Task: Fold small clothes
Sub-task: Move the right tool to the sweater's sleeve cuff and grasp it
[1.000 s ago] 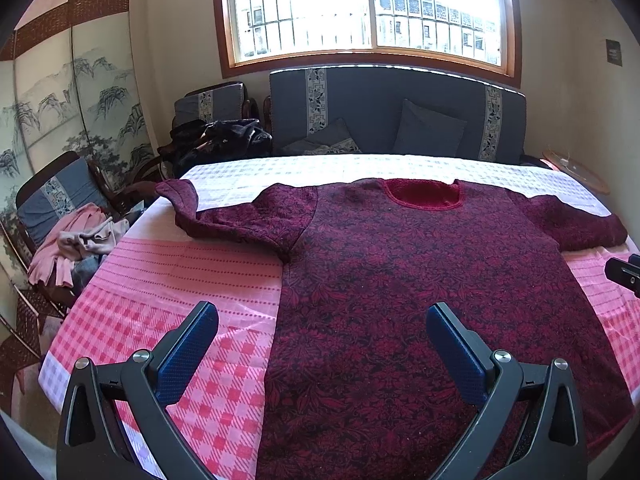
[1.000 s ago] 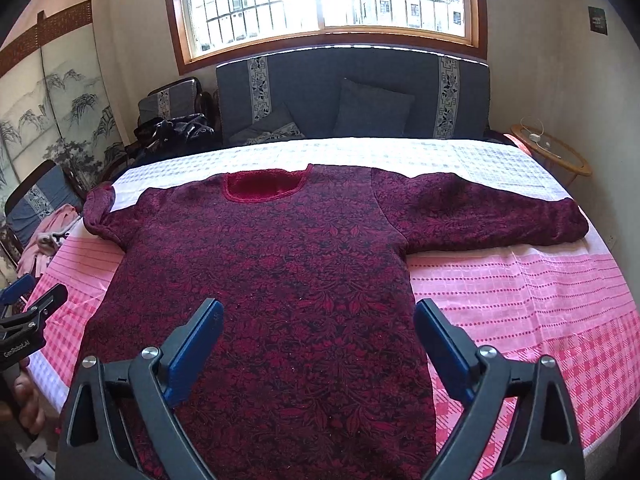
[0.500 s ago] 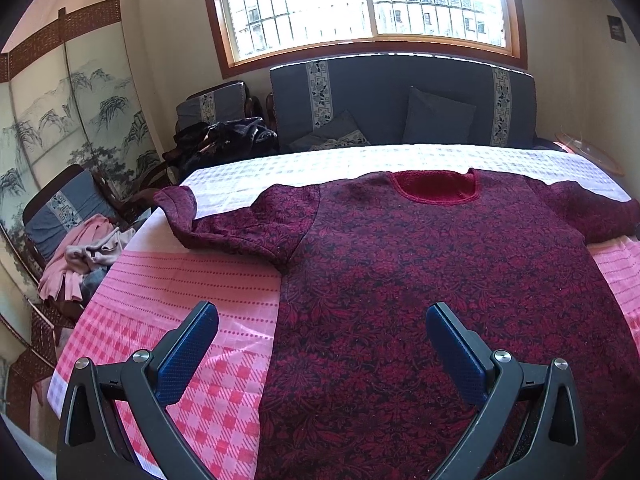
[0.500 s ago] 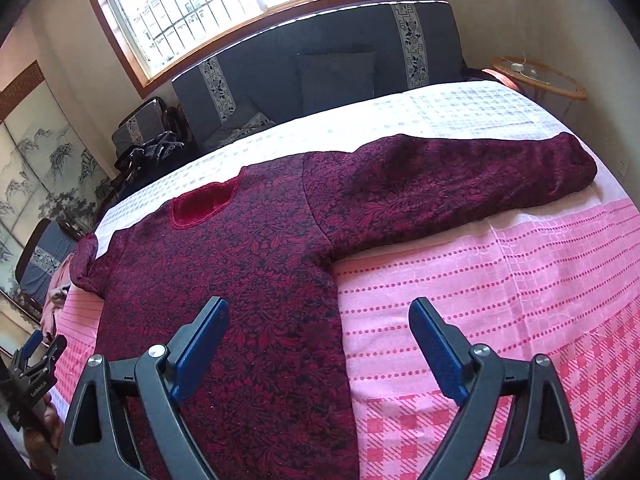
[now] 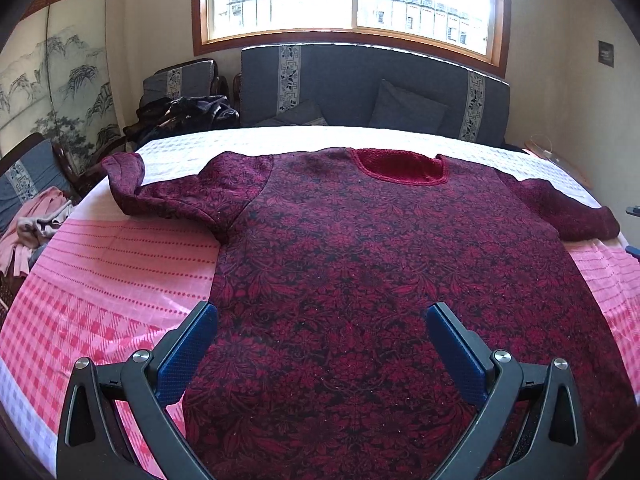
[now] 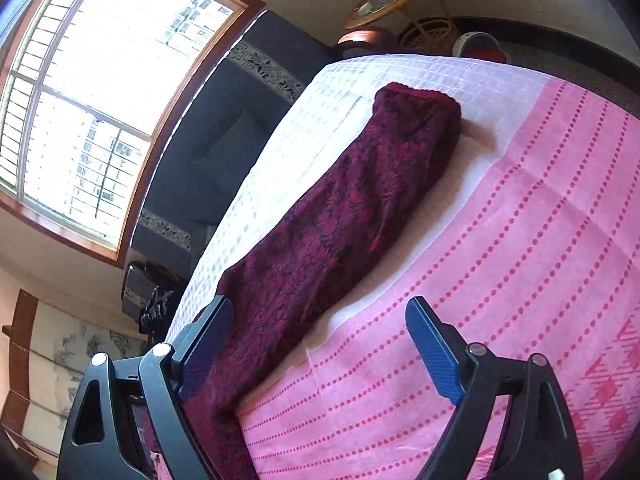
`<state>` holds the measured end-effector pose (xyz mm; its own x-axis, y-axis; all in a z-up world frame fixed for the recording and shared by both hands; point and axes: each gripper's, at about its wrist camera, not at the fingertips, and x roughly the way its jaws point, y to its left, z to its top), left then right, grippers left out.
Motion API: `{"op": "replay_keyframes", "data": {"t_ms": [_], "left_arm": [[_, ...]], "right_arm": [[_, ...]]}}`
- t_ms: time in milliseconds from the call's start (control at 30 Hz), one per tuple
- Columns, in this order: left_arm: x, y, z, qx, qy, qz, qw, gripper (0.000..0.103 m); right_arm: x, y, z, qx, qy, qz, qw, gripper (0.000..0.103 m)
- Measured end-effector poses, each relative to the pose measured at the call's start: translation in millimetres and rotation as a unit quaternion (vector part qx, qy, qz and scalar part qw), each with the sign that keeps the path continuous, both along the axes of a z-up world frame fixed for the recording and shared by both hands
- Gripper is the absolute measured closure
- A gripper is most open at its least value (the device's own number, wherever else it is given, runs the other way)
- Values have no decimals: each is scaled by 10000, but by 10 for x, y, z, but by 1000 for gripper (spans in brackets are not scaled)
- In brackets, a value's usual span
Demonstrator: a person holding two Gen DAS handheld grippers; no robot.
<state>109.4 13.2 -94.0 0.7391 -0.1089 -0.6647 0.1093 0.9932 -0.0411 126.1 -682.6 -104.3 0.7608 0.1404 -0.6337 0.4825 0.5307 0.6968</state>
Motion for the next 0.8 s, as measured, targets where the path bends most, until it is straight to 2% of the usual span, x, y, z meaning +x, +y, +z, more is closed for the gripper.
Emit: {"op": "replay_keyframes", "data": {"t_ms": [167, 367, 467, 633, 667, 700, 767, 800], "left_arm": [[-13, 27, -117, -142, -107, 107, 9998, 0], [35, -33, -241, -44, 84, 44, 9999, 0], [44, -74, -256, 48, 101, 10, 9999, 0], [71, -133, -288, 175, 196, -34, 9996, 0], [76, -143, -293, 196, 210, -39, 9996, 0], [81, -150, -296, 211, 215, -42, 9995, 0], [92, -153, -301, 227, 230, -40, 9995, 0], [95, -150, -304, 229, 240, -35, 9994, 0]], "right_arm": [[163, -493, -163, 274, 106, -405, 9987, 26], [401, -967, -265, 285, 209, -624, 9974, 29], [521, -1062, -305, 170, 245, -570, 9979, 34], [646, -1073, -297, -78, 250, -512, 9983, 37], [659, -1071, -308, -100, 259, -514, 9983, 44], [690, -1083, -331, -119, 321, -518, 9981, 65], [667, -1088, -461, 74, 476, -515, 9975, 94], [641, -1102, -482, 151, 372, -575, 9975, 94]]}}
